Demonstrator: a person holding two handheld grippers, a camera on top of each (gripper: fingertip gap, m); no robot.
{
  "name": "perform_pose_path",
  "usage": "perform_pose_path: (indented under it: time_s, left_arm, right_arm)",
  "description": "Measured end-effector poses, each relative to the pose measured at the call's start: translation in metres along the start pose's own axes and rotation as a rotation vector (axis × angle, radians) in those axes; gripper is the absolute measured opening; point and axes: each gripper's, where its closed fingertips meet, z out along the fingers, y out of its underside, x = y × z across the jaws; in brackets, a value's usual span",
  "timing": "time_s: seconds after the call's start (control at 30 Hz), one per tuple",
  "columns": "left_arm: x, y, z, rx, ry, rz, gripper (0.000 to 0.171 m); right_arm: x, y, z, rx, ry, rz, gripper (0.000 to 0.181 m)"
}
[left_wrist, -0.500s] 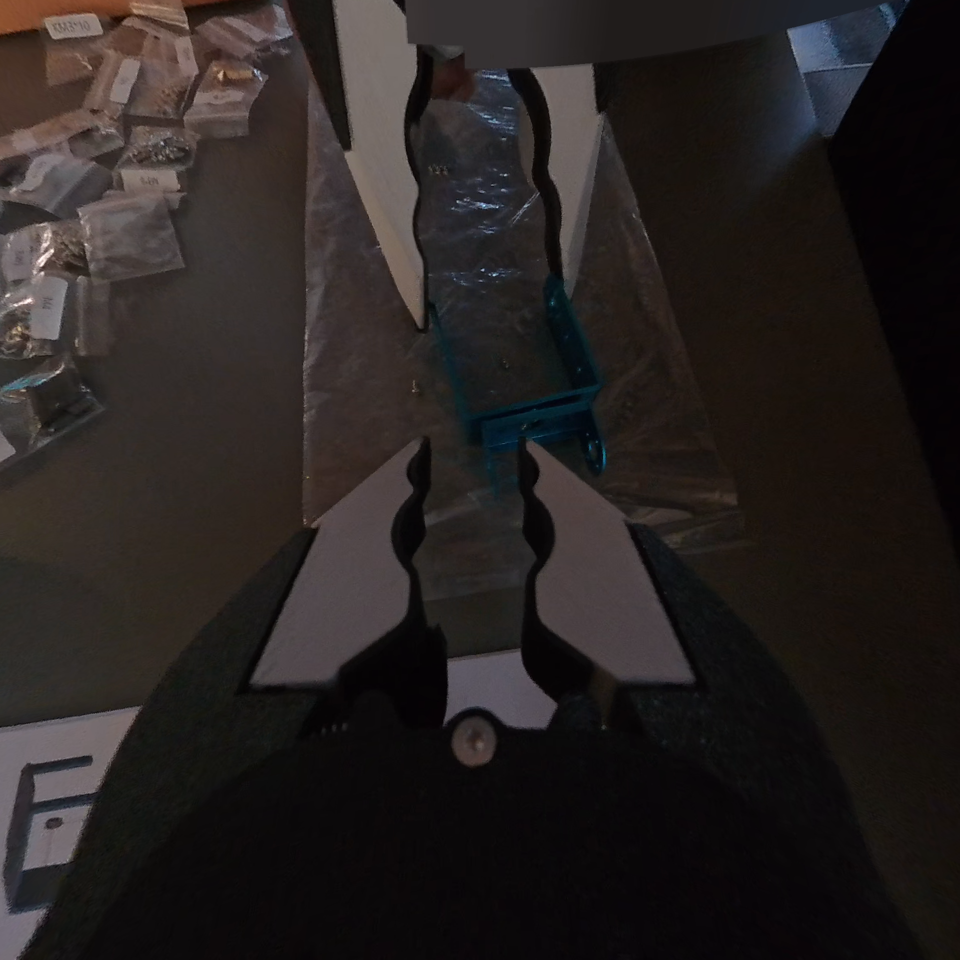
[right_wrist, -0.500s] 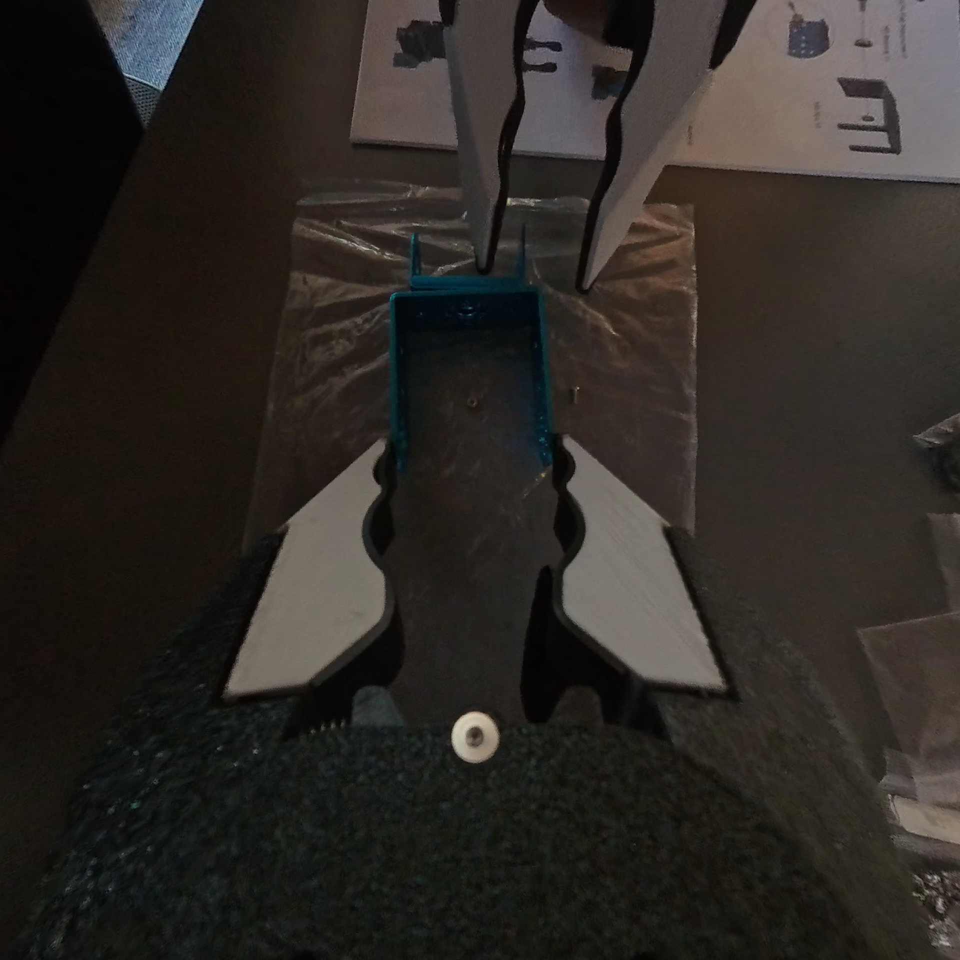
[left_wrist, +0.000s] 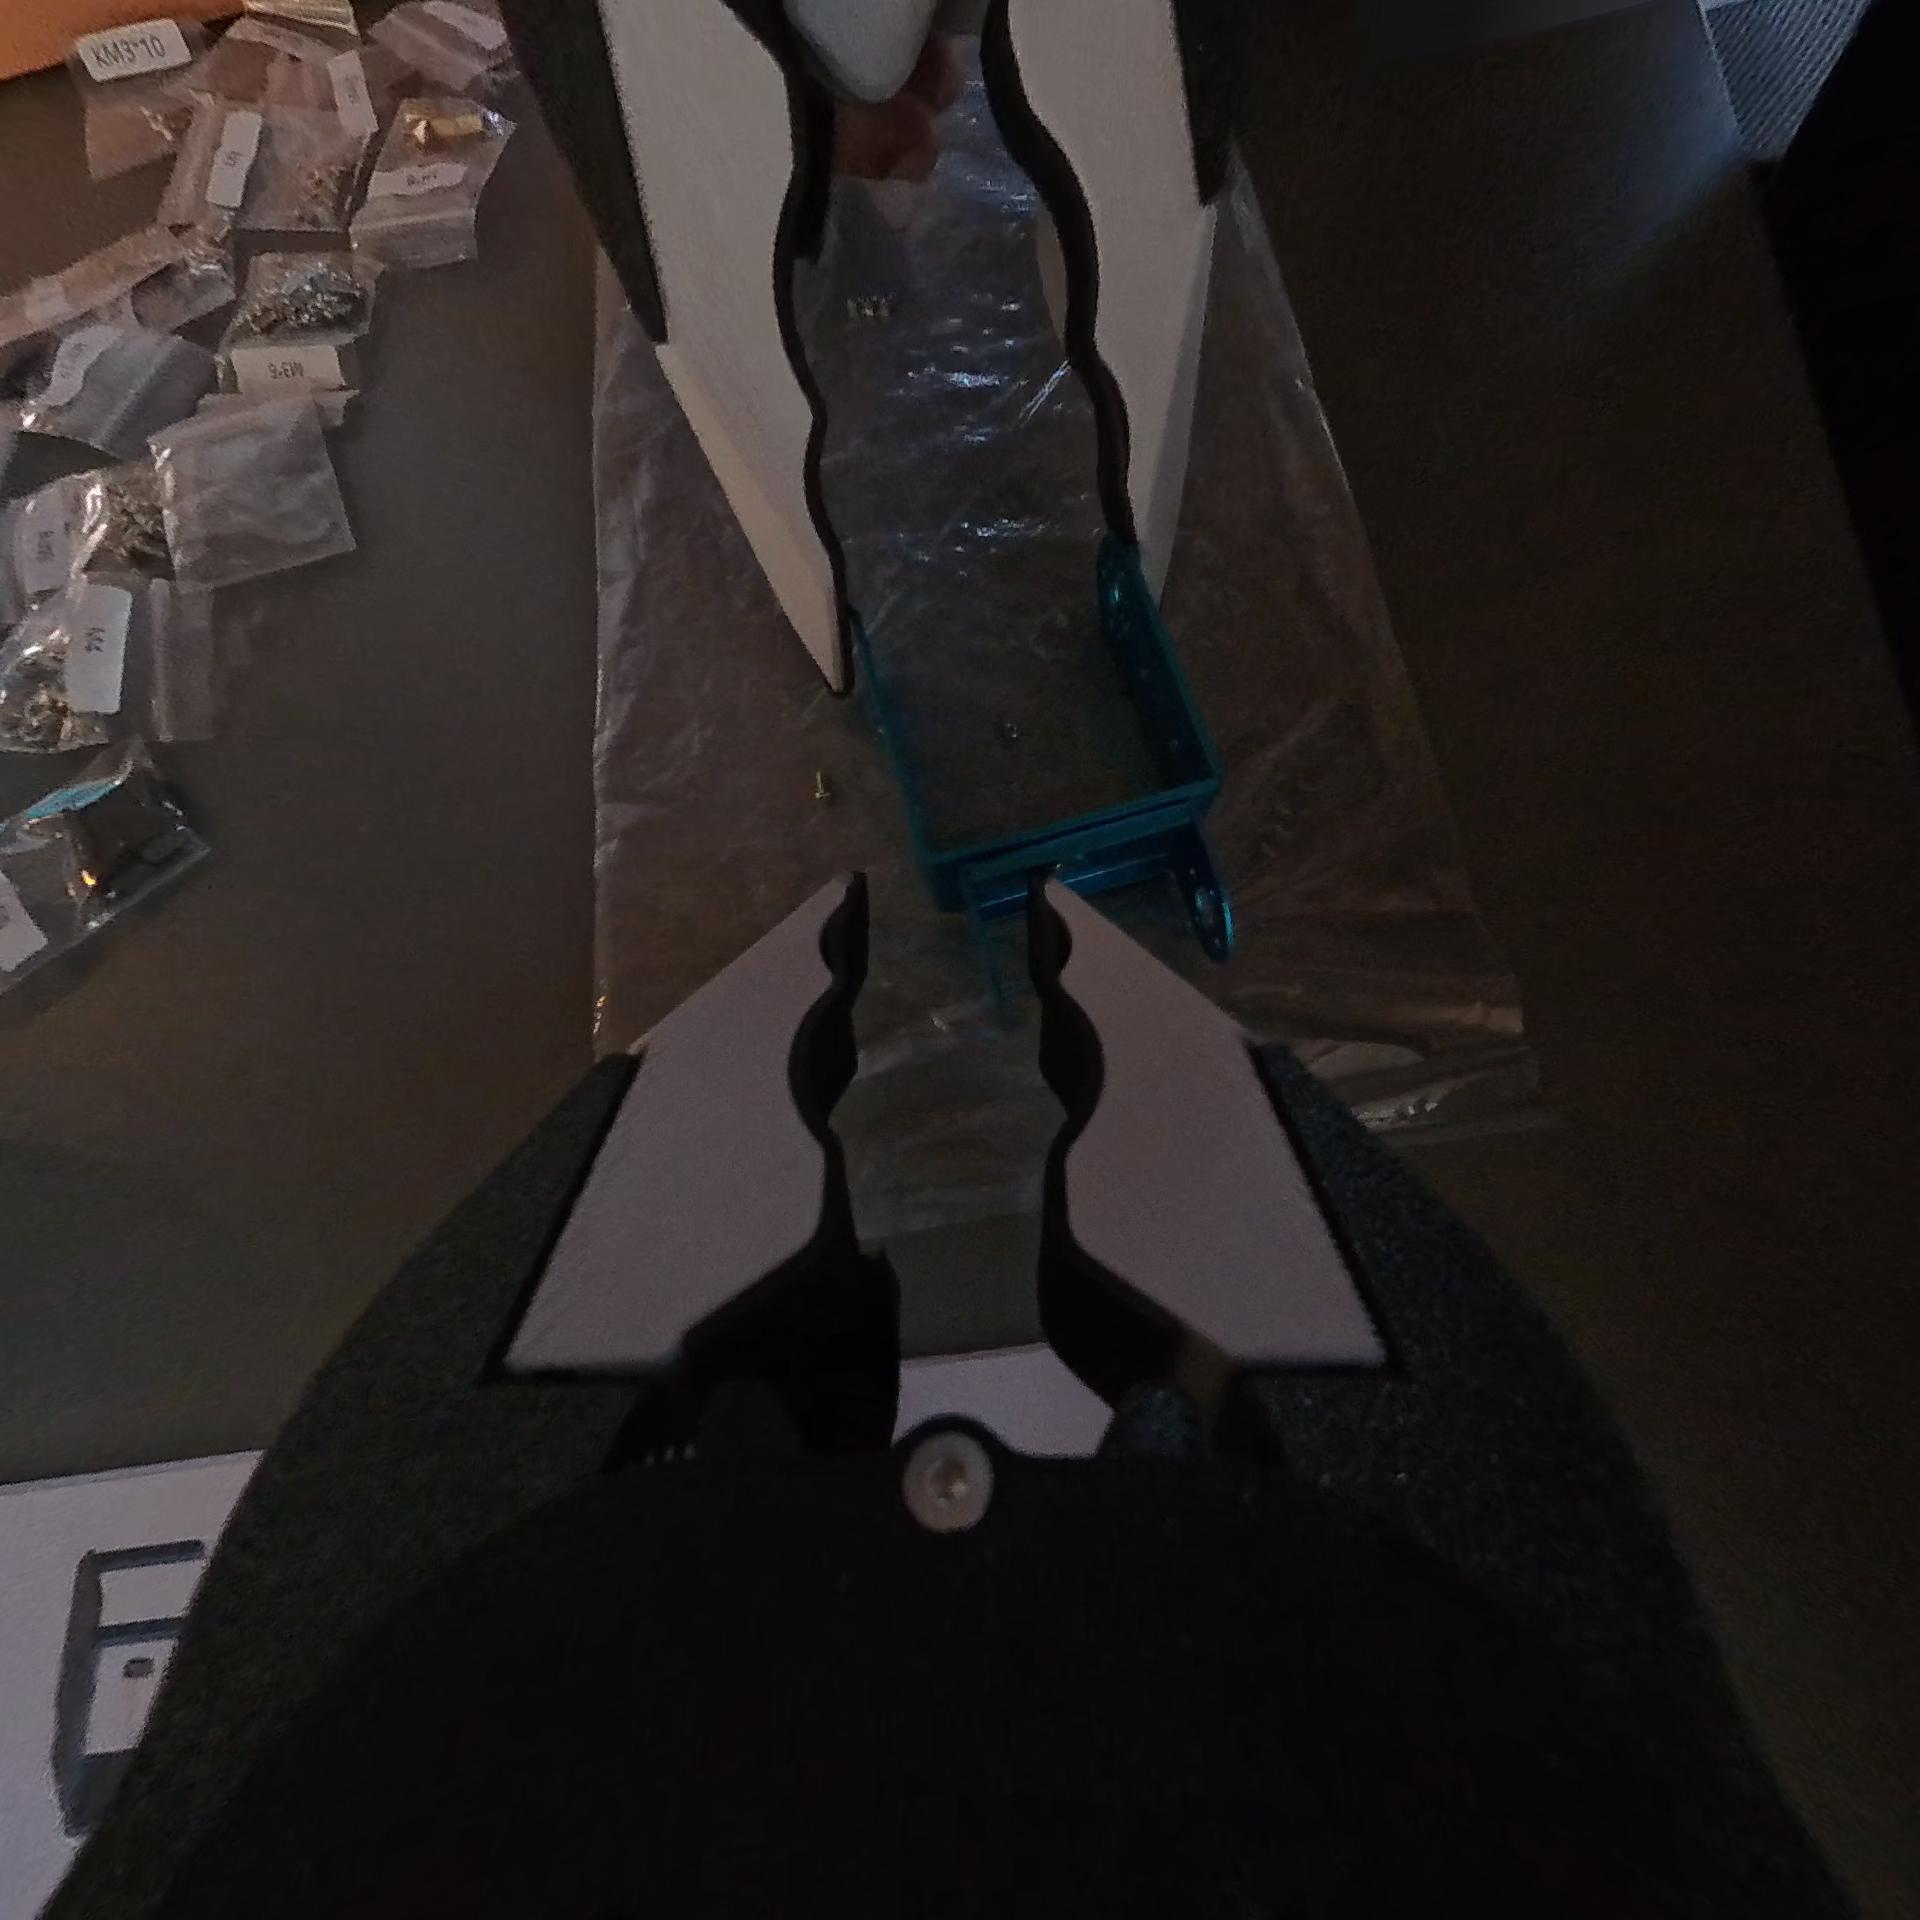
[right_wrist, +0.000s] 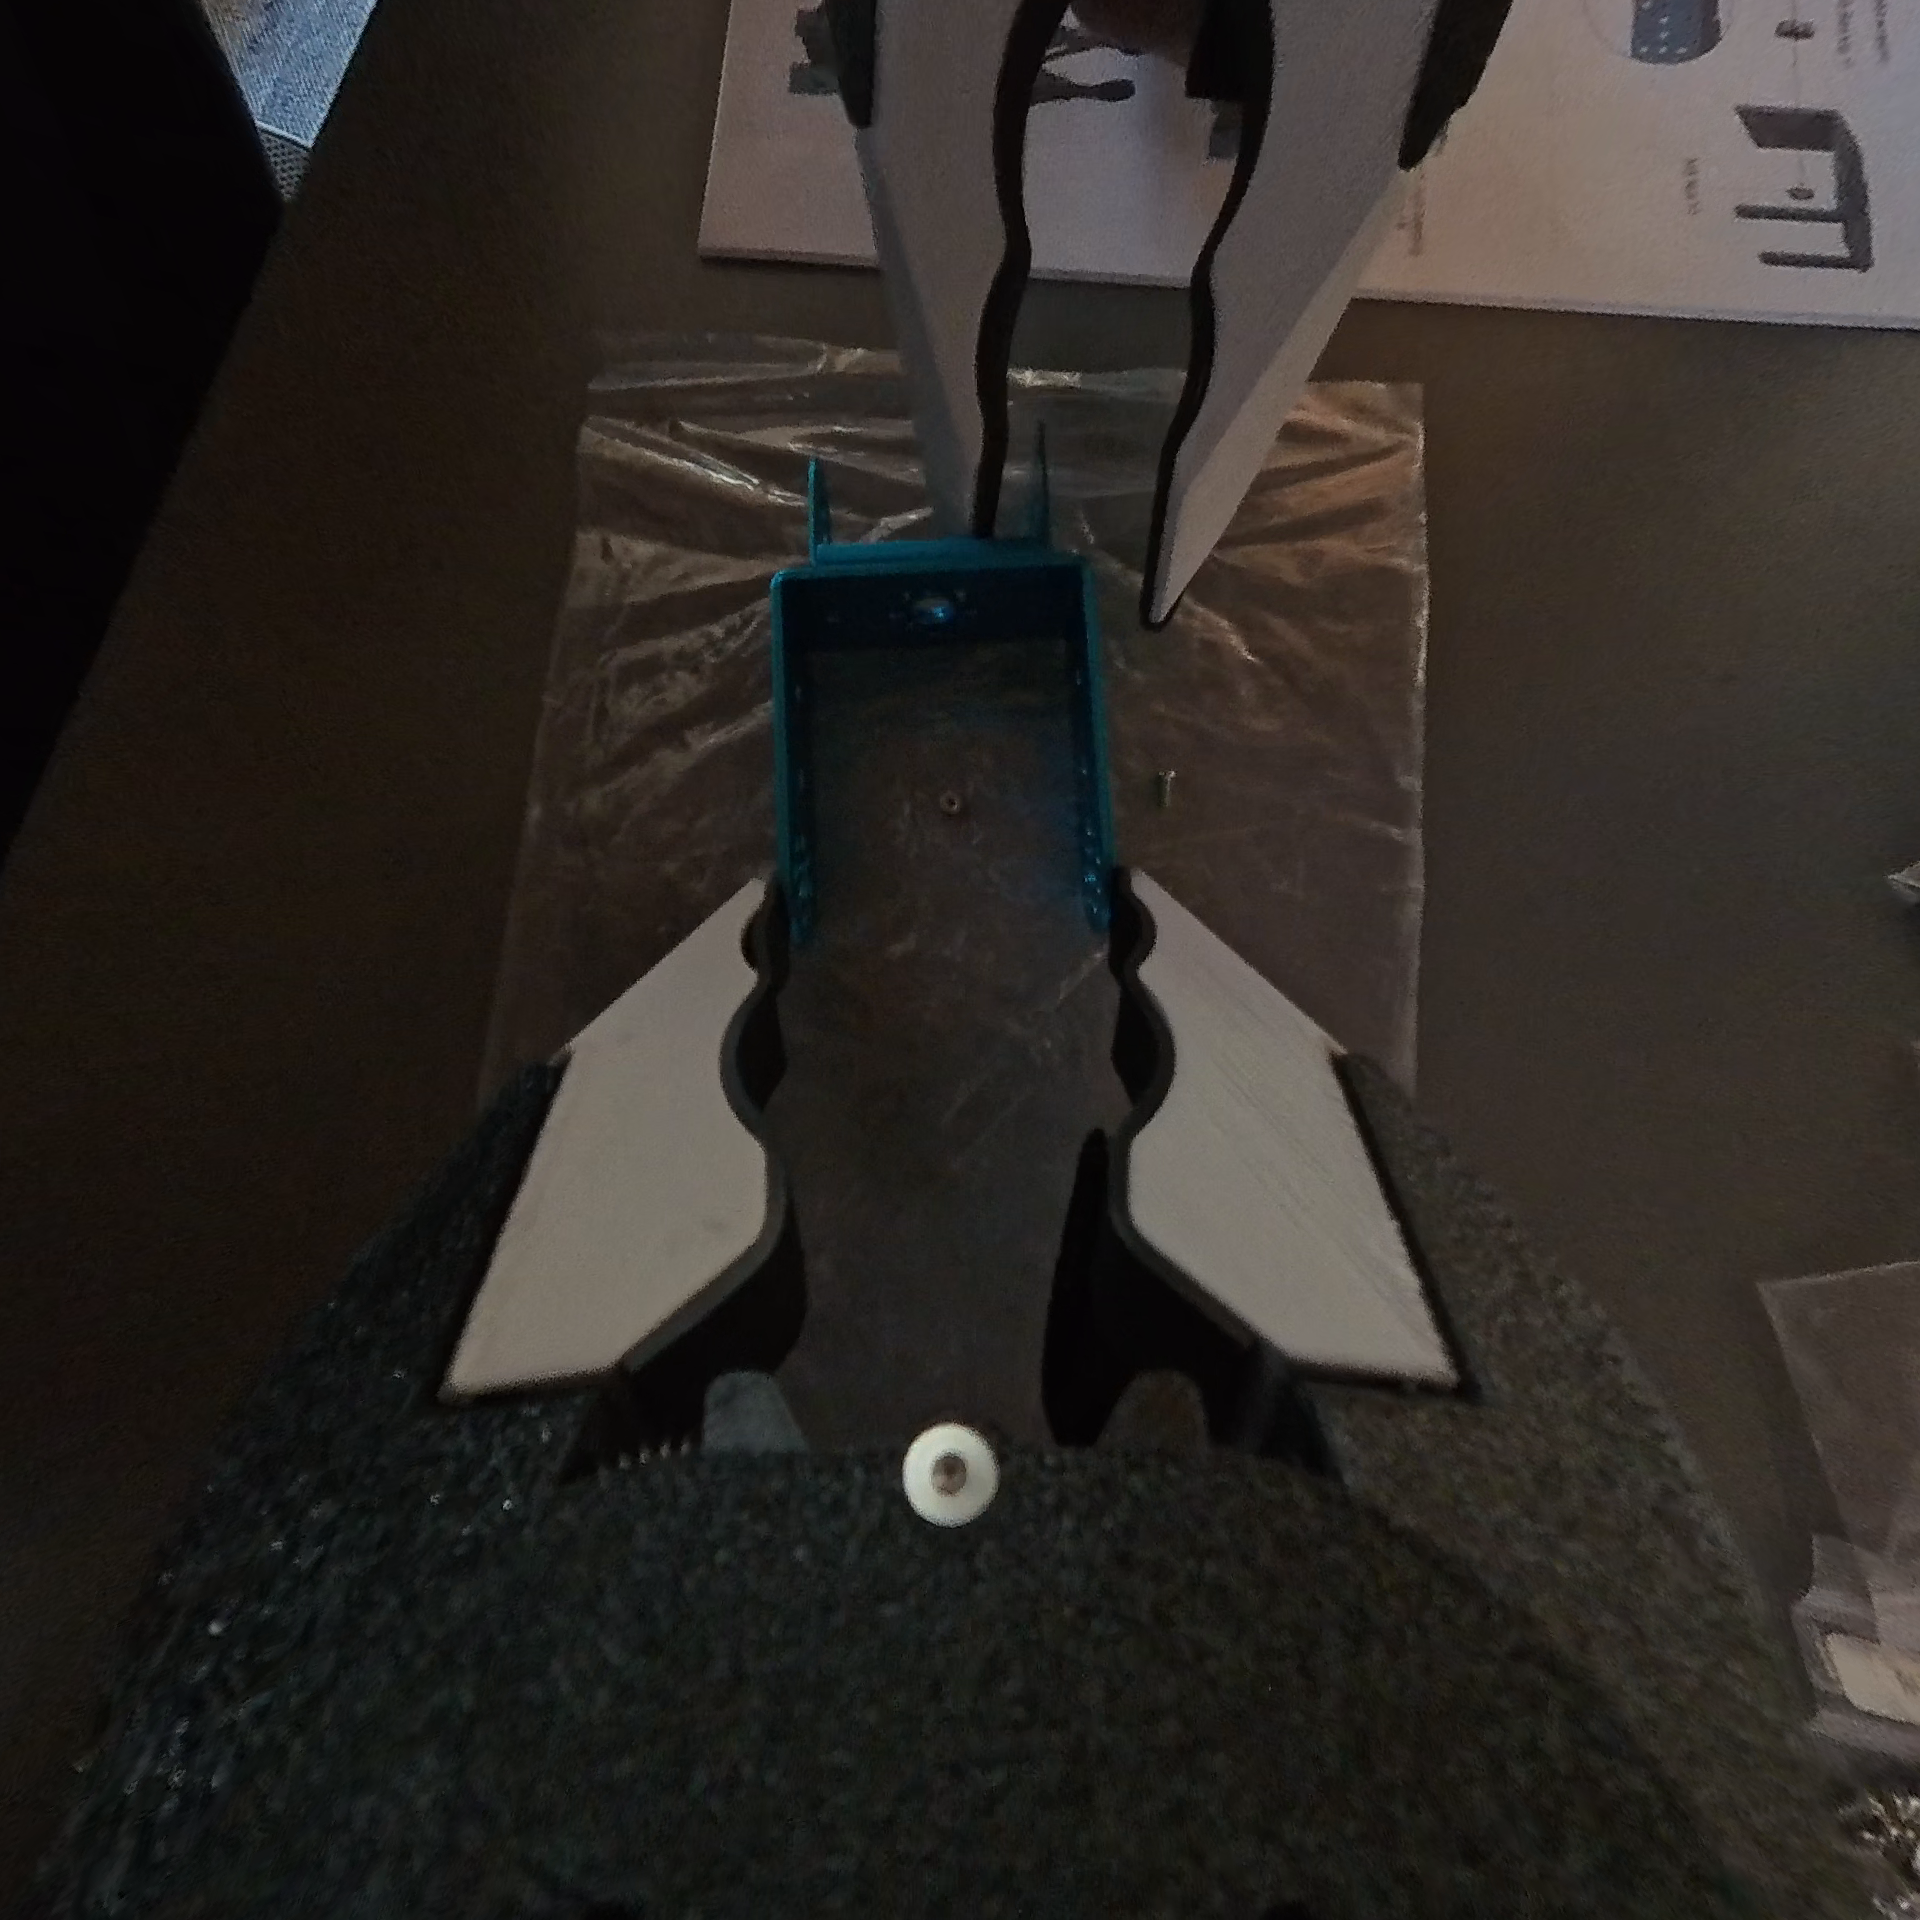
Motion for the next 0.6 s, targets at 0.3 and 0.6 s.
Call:
perform_pose_path:
  time_s: [0.3, 0.6]
  left_arm:
    - [0.005, -0.002, 0.0, 0.015, -0.027, 0.069, 0.02]
    - [0.021, -0.004, -0.002, 0.013, -0.048, 0.131, 0.021]
  right_arm:
    - [-0.001, 0.0, 0.002, -0.006, -0.026, -0.002, 0.063]
    - [-0.015, -0.015, -0.005, -0.007, -0.067, -0.041, 0.062]
